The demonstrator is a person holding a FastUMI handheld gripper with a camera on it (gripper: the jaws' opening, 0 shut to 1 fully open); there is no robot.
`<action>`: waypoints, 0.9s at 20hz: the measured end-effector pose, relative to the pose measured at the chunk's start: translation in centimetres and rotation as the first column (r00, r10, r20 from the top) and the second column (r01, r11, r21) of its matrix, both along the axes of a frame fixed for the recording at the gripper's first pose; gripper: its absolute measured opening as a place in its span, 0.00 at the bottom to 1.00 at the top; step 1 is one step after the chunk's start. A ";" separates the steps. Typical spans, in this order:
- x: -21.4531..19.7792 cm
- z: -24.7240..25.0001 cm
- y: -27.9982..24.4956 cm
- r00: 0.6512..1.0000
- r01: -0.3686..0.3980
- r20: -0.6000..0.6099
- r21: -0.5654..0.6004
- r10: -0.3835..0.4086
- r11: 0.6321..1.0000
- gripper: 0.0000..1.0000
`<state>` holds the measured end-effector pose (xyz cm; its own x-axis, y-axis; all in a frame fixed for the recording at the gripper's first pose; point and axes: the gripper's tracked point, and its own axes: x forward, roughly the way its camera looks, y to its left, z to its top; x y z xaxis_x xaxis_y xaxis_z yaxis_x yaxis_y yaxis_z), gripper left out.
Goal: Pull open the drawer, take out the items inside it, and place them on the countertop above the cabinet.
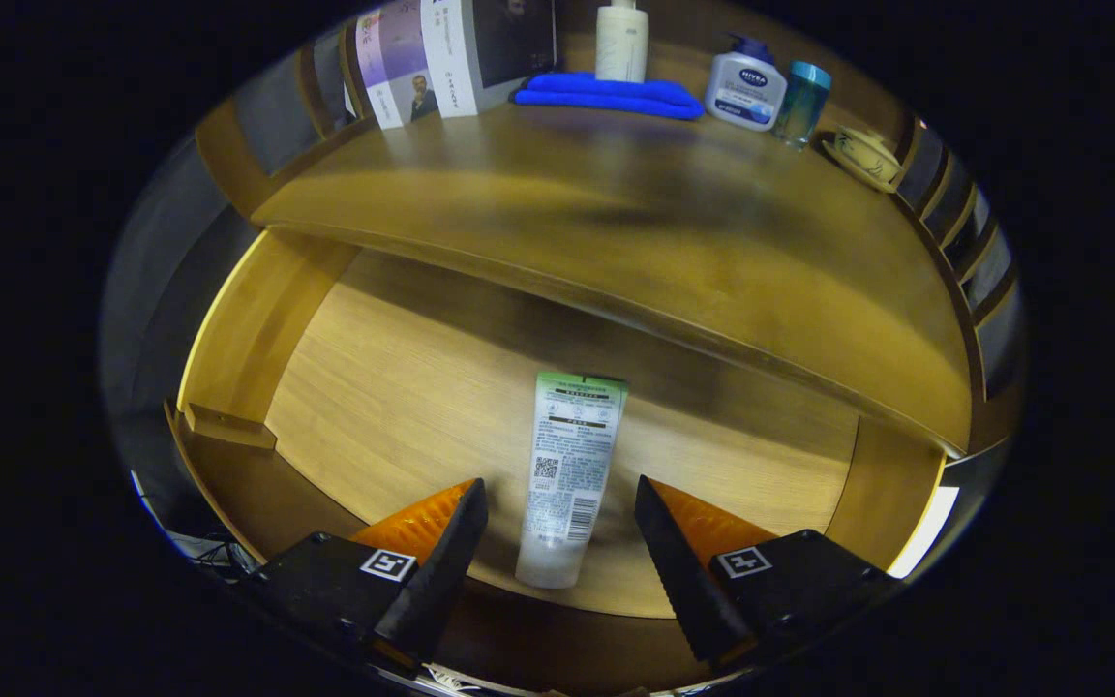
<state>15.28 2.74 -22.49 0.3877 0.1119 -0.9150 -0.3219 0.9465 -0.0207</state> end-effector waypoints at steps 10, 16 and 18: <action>0.3 -3.0 -0.4 0.998 0.005 -0.065 -0.066 -0.010 0.998 0.79; 0.3 -3.3 0.1 0.999 -0.029 -0.022 -0.064 0.027 0.998 0.45; -0.1 -3.2 0.2 0.998 -0.063 0.003 -0.084 0.064 0.994 0.26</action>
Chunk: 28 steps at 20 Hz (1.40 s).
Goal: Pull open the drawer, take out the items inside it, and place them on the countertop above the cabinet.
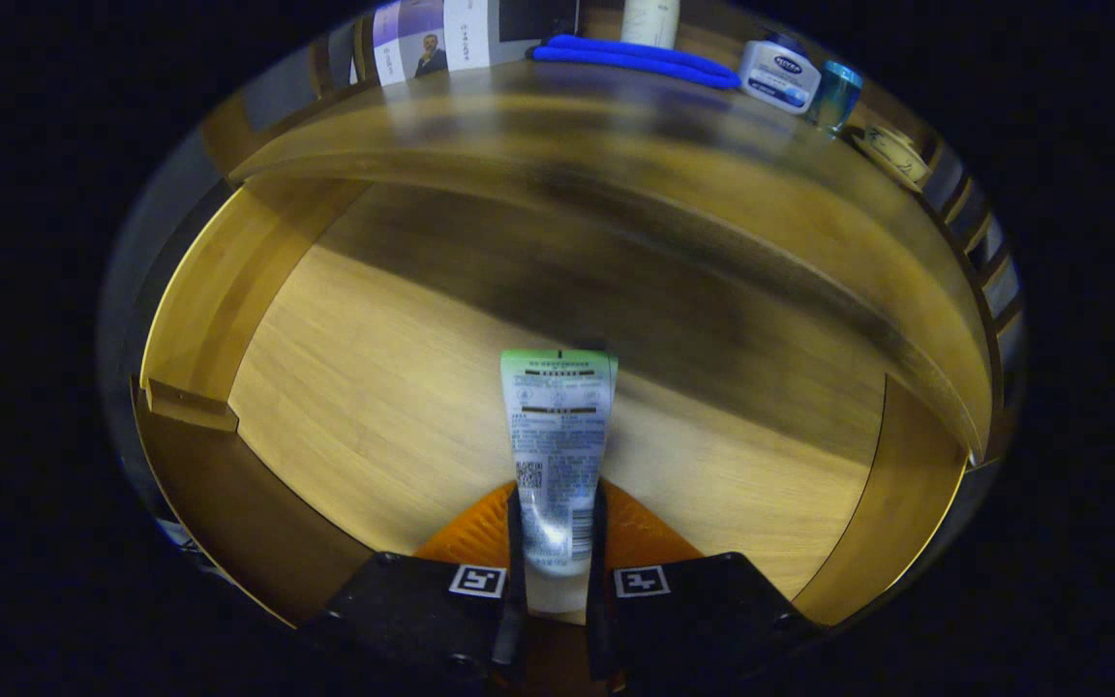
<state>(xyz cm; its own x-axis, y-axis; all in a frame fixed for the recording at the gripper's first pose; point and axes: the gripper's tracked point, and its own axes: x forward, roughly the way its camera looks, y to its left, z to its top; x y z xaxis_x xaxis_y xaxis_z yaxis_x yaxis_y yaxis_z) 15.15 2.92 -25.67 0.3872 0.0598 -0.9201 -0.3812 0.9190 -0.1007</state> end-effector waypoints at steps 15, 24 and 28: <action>-1.1 4.1 -0.3 0.997 -0.006 0.071 0.151 -0.004 0.989 0.26; -2.6 10.4 -0.2 0.981 -0.055 0.193 0.243 0.007 0.968 0.26; -0.9 13.3 -0.2 0.973 -0.048 0.231 0.285 -0.020 0.957 0.26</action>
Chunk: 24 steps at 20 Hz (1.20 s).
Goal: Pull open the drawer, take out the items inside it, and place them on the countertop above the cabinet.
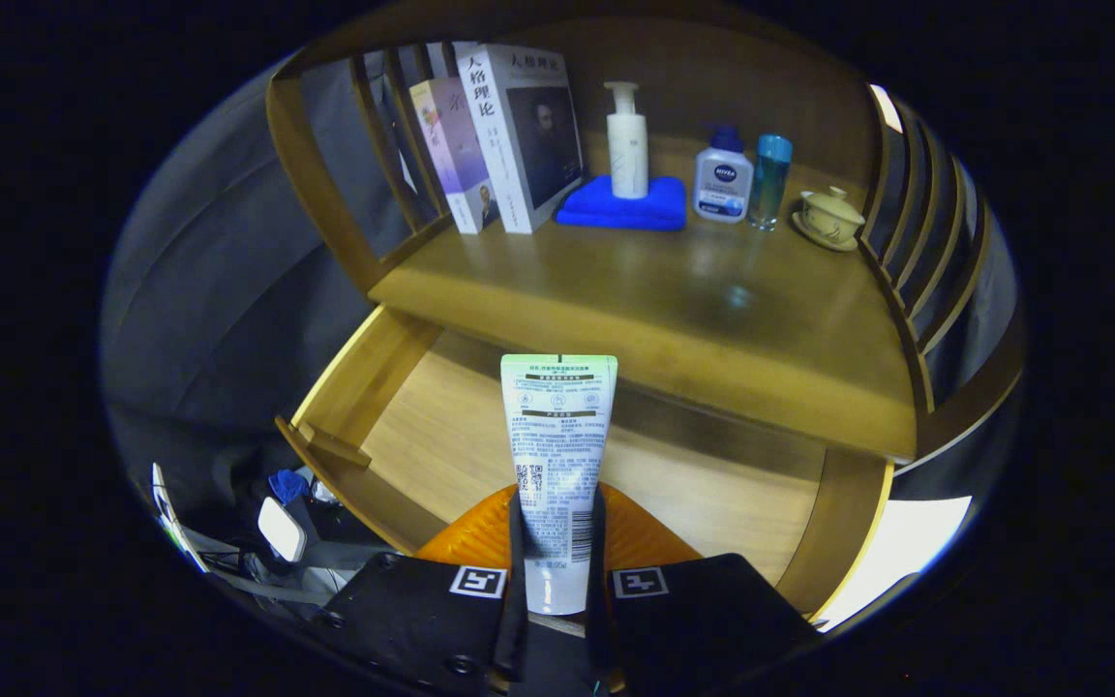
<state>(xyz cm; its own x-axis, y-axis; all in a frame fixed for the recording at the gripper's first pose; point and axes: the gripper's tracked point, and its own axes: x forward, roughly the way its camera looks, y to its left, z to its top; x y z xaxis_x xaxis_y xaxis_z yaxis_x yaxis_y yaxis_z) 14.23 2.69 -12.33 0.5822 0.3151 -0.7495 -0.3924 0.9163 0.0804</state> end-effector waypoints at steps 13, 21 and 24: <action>14.6 2.1 -1.4 0.957 0.289 -0.048 0.148 -0.285 0.946 0.26; 19.3 1.7 0.4 0.933 0.360 -0.115 0.216 -0.342 0.908 0.29; 19.3 1.5 1.1 0.931 0.362 -0.148 0.236 -0.335 0.902 0.36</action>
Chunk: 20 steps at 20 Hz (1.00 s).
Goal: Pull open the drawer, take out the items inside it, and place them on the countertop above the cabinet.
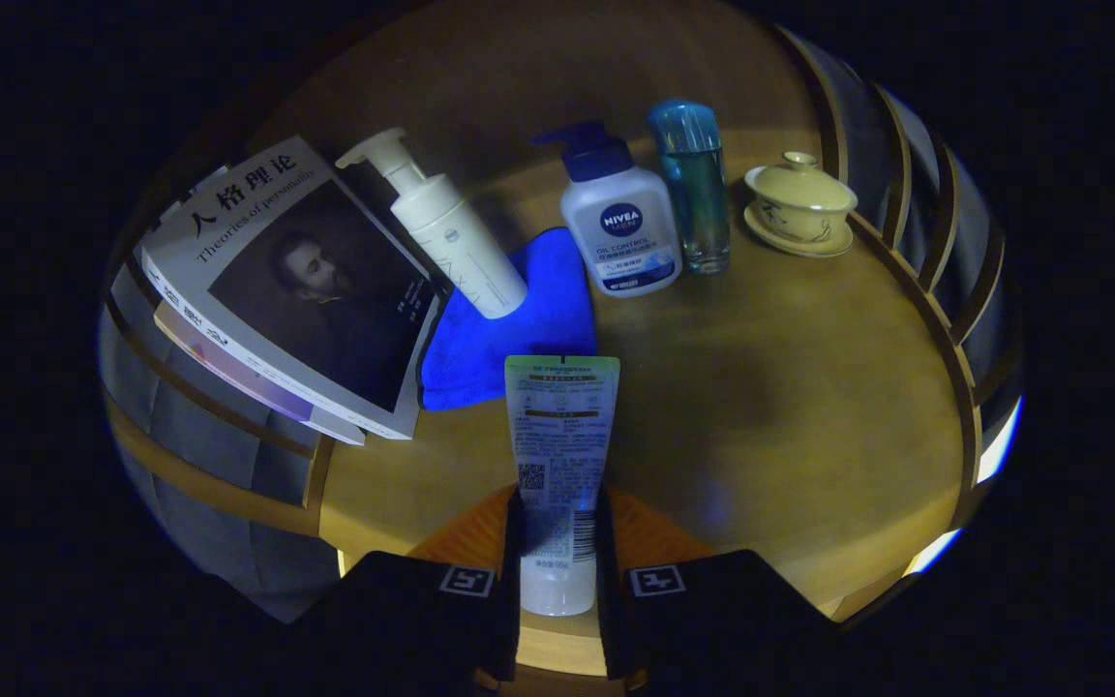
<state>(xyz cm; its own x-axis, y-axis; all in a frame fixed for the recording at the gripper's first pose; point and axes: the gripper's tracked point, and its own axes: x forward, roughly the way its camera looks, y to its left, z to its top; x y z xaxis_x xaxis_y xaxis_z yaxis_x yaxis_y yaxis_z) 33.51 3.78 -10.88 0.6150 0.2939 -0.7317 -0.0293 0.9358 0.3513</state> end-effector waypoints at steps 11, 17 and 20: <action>-3.1 7.0 -0.4 0.951 0.001 0.308 -0.082 0.024 0.997 0.98; -12.5 14.3 -1.1 0.751 0.092 0.660 -0.102 -0.002 0.991 0.98; -18.3 15.4 -0.6 0.649 0.115 0.760 -0.071 -0.021 0.991 0.98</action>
<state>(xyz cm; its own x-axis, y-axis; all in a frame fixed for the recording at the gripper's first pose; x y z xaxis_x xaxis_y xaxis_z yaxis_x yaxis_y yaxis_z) 15.17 3.22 4.53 0.9831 0.1811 -0.0260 -0.1759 0.9747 0.1383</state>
